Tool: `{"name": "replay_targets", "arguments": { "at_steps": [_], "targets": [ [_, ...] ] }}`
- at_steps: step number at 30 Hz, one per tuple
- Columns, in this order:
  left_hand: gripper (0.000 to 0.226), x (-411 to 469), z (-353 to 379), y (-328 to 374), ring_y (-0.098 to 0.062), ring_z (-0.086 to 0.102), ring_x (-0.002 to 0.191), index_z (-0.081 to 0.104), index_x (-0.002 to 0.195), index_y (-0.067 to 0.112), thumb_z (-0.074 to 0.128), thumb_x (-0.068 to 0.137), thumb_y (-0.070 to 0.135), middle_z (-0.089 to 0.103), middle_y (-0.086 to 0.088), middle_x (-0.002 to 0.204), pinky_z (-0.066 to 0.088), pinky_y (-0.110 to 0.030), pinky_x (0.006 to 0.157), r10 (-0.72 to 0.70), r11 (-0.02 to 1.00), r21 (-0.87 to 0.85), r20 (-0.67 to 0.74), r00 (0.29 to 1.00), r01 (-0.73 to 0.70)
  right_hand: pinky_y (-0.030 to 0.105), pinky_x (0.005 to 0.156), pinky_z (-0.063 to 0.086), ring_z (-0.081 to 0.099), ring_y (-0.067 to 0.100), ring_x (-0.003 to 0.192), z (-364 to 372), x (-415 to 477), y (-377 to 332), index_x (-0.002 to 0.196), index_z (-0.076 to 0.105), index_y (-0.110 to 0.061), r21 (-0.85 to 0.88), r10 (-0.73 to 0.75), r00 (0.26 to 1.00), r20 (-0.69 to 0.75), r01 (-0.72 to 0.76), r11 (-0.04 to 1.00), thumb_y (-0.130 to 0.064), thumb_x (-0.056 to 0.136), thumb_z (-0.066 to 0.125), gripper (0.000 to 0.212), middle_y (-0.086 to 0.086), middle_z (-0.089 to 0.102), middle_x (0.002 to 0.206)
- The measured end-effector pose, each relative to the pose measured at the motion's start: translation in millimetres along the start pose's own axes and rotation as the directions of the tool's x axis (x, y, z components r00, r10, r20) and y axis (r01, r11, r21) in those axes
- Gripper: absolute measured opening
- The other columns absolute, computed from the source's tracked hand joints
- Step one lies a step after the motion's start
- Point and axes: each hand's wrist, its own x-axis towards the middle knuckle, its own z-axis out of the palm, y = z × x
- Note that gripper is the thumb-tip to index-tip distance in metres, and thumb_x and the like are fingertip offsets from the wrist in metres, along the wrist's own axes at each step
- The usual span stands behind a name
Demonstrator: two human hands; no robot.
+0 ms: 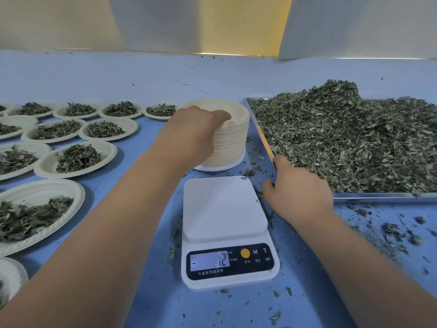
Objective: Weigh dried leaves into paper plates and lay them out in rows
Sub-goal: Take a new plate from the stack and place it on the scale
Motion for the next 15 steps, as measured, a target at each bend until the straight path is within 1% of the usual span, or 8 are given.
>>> {"name": "replay_targets", "arguments": {
  "at_steps": [2, 3, 5, 6, 7, 9, 12, 15],
  "targets": [
    [0.060, 8, -2, -1, -0.041, 0.060, 0.102, 0.050, 0.147, 0.032, 0.046, 0.096, 0.002, 0.068, -0.014, 0.112, 0.053, -0.047, 0.079, 0.053, 0.997, 0.047, 0.030, 0.998, -0.054, 0.026, 0.046, 0.032, 0.048, 0.021, 0.045, 1, 0, -1, 0.115, 0.041, -0.020, -0.001, 0.007, 1.000, -0.007, -0.007, 1.000, -0.035, 0.094, 0.047, 0.027, -0.001, 0.051, 0.059],
    [0.060, 12, -5, -1, -0.040, 0.059, 0.094, 0.048, 0.147, 0.033, 0.046, 0.095, 0.003, 0.065, -0.013, 0.106, 0.052, -0.045, 0.070, 0.082, 0.993, 0.080, 0.050, 0.995, -0.086, 0.026, 0.046, 0.031, 0.047, 0.021, 0.045, 1, 1, -1, 0.117, 0.041, -0.020, -0.006, 0.007, 1.000, -0.006, -0.007, 1.000, -0.035, 0.094, 0.047, 0.028, -0.001, 0.051, 0.058],
    [0.063, 20, -11, 0, -0.030, 0.051, 0.071, 0.045, 0.146, 0.033, 0.045, 0.091, 0.002, 0.053, -0.008, 0.086, 0.039, -0.035, 0.052, 0.141, 0.977, 0.146, 0.106, 0.984, -0.155, 0.025, 0.045, 0.031, 0.047, 0.021, 0.044, 2, 1, 0, 0.121, 0.040, -0.019, -0.016, 0.003, 1.000, -0.001, -0.003, 1.000, -0.035, 0.095, 0.047, 0.031, -0.001, 0.051, 0.058],
    [0.065, 24, -14, 1, -0.022, 0.041, 0.062, 0.044, 0.146, 0.033, 0.045, 0.090, 0.001, 0.043, -0.003, 0.078, 0.030, -0.031, 0.048, 0.172, 0.964, 0.180, 0.145, 0.974, -0.197, 0.025, 0.045, 0.030, 0.047, 0.021, 0.044, 2, 1, 0, 0.123, 0.040, -0.019, -0.016, 0.001, 1.000, 0.000, -0.001, 1.000, -0.035, 0.095, 0.047, 0.033, -0.001, 0.051, 0.058],
    [0.066, 27, -16, 2, -0.017, 0.031, 0.059, 0.042, 0.146, 0.034, 0.045, 0.089, 0.001, 0.033, 0.000, 0.074, 0.023, -0.029, 0.047, 0.201, 0.947, 0.216, 0.184, 0.962, -0.239, 0.025, 0.045, 0.030, 0.047, 0.021, 0.045, 2, 1, 0, 0.125, 0.040, -0.019, -0.014, -0.002, 1.000, -0.001, 0.002, 1.000, -0.035, 0.095, 0.047, 0.035, -0.001, 0.051, 0.058],
    [0.069, 33, -19, 2, -0.014, 0.021, 0.059, 0.036, 0.151, 0.036, 0.045, 0.091, 0.003, 0.024, 0.004, 0.073, 0.018, -0.029, 0.048, 0.250, 0.911, 0.264, 0.262, 0.932, -0.318, 0.025, 0.045, 0.032, 0.048, 0.021, 0.045, 1, 1, -1, 0.130, 0.040, -0.020, -0.011, -0.005, 1.000, 0.005, 0.005, 1.000, -0.035, 0.095, 0.047, 0.039, -0.001, 0.052, 0.059],
    [0.072, 35, -24, 1, -0.011, 0.020, 0.060, 0.030, 0.155, 0.038, 0.046, 0.093, 0.005, 0.022, 0.006, 0.074, 0.018, -0.028, 0.048, 0.280, 0.889, 0.271, 0.316, 0.907, -0.369, 0.026, 0.046, 0.034, 0.049, 0.022, 0.046, 1, 1, -1, 0.133, 0.039, -0.019, -0.009, -0.010, 1.000, 0.010, 0.010, 1.000, -0.036, 0.095, 0.047, 0.043, 0.000, 0.052, 0.059],
    [0.073, 36, -28, 2, -0.010, 0.023, 0.060, 0.033, 0.155, 0.038, 0.044, 0.092, 0.003, 0.024, 0.006, 0.075, 0.020, -0.028, 0.047, 0.267, 0.891, 0.269, 0.338, 0.903, -0.364, 0.026, 0.046, 0.035, 0.049, 0.023, 0.046, 1, 1, 0, 0.126, 0.040, -0.018, -0.001, -0.009, 1.000, 0.007, 0.009, 1.000, -0.034, 0.094, 0.047, 0.036, 0.000, 0.052, 0.058]
  ]
}}
